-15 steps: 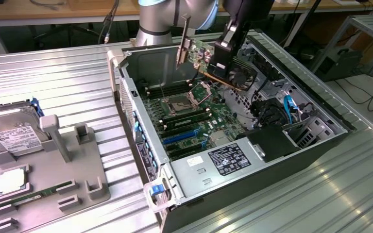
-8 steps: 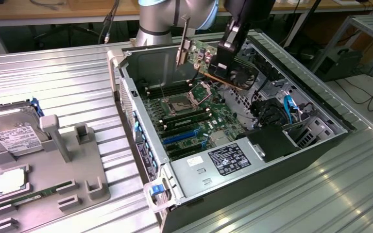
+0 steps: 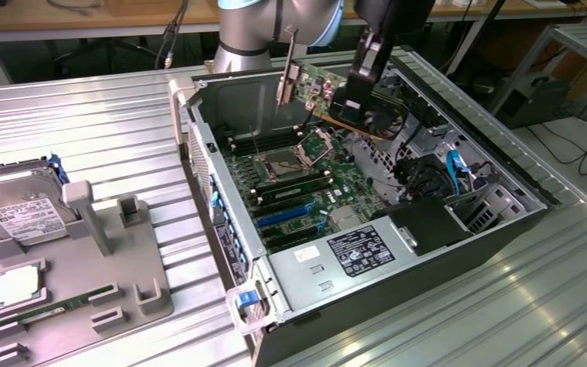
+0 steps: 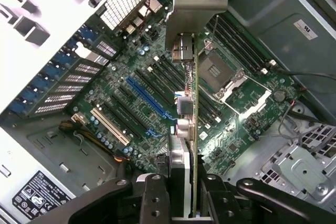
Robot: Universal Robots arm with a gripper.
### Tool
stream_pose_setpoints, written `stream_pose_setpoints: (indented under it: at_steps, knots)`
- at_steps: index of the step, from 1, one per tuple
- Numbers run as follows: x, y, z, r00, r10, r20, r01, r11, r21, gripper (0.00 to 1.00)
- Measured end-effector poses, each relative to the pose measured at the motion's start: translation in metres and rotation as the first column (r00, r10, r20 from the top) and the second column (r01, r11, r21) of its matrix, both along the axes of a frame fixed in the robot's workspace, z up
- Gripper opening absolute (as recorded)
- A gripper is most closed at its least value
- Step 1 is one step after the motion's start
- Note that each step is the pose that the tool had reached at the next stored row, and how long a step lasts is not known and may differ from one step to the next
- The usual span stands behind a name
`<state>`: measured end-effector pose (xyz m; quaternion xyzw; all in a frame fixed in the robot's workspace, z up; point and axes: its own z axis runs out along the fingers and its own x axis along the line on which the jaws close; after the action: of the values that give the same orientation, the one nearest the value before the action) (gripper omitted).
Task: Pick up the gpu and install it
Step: 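Insert the gpu into the slot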
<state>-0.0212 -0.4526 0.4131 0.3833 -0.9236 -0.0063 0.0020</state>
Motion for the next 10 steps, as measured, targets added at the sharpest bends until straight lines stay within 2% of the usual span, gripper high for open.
stream_pose_setpoints:
  at_steps: [10]
  knots:
    - [0.0037, 0.0000, 0.0000, 0.9969, 0.079, -0.0024, -0.079, 0.9969, -0.0002, 0.28]
